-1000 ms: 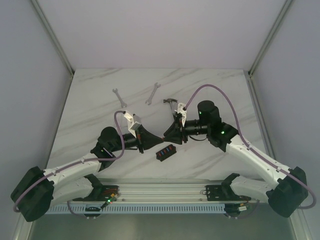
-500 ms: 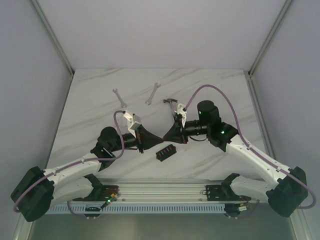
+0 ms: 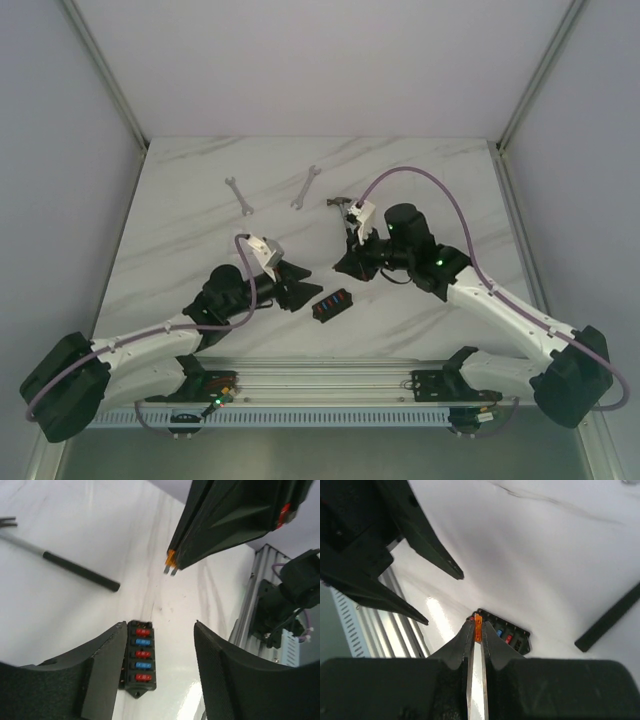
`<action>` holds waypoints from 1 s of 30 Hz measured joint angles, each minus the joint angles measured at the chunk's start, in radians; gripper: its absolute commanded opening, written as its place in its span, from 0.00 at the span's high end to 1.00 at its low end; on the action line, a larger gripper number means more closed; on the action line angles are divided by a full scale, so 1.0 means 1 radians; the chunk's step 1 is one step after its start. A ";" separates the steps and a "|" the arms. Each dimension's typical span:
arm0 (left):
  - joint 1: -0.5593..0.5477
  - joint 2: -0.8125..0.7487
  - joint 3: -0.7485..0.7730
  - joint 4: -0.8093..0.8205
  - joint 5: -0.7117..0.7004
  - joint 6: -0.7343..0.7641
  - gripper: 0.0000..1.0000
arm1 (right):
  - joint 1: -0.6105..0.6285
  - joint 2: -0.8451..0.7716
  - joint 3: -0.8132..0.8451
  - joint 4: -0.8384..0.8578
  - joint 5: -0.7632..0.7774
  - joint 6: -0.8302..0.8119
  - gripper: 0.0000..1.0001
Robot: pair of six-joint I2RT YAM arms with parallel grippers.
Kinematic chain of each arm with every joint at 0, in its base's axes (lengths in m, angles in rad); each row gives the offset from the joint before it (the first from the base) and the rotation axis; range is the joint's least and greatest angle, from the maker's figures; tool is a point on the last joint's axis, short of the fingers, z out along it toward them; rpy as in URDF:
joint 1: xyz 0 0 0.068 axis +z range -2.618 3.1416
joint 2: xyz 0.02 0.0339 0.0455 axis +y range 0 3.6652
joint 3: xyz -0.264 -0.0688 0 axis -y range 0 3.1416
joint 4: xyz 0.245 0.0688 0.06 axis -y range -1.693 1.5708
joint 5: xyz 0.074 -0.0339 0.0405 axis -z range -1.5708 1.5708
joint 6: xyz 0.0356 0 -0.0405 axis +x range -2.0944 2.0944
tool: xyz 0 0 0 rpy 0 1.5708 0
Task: Snap on the fuse box
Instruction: Pick up the fuse from the center of the board, then install the fuse at the fuse box base.
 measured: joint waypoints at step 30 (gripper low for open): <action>-0.247 0.387 0.003 0.003 -0.386 0.121 0.16 | 0.205 0.176 0.006 -0.195 0.701 0.268 1.00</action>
